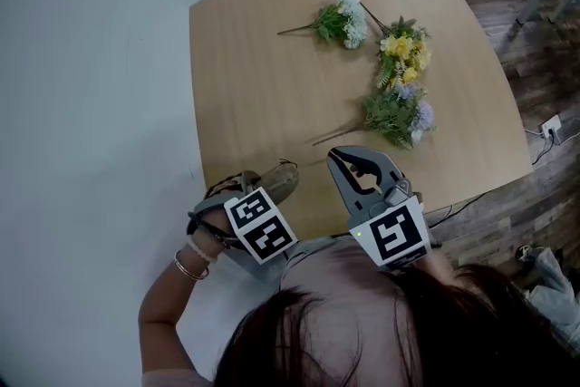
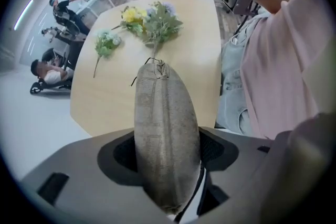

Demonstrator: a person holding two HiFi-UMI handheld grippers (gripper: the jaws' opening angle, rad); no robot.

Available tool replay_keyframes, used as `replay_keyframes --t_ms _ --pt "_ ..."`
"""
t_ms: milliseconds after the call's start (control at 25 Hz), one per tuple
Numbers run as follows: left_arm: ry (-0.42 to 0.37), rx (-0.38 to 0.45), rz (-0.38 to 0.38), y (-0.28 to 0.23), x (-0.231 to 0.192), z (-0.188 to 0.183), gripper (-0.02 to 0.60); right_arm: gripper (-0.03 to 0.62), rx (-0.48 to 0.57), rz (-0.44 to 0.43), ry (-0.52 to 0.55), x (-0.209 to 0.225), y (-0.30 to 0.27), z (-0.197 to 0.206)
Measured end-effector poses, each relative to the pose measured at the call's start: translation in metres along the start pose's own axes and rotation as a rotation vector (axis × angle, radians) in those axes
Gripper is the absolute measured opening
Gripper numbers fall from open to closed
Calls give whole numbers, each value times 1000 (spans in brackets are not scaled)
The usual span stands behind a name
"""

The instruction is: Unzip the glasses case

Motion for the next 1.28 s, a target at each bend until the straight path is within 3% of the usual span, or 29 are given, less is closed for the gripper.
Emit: replay_keyframes --t_ms 200,600,800,920,1280 --pt "-62 -52 -69 11 -10 -3 298 15 30 -43 -21 2 -4 1" --pt "-178 -142 -178 32 -22 -5 298 15 20 -152 41 -6 -17 5" --pt "-207 -148 -226 42 -23 -10 298 23 23 -255 2 -16 -22 8" --pt "-228 -154 -256 46 -22 -12 298 61 26 -310 -25 -23 -26 8" --pt "-290 -164 -324 58 -16 -19 298 78 28 -372 -5 -38 -33 4"
Point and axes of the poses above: the fingertips, and each gripper's own axes: y backward along the fingers, x to its right, z out of its underside, the point moved 9 cm from there along y, backward along the fingers, and after that the axes turned 10 degrees about y, right-handed, at the moved point
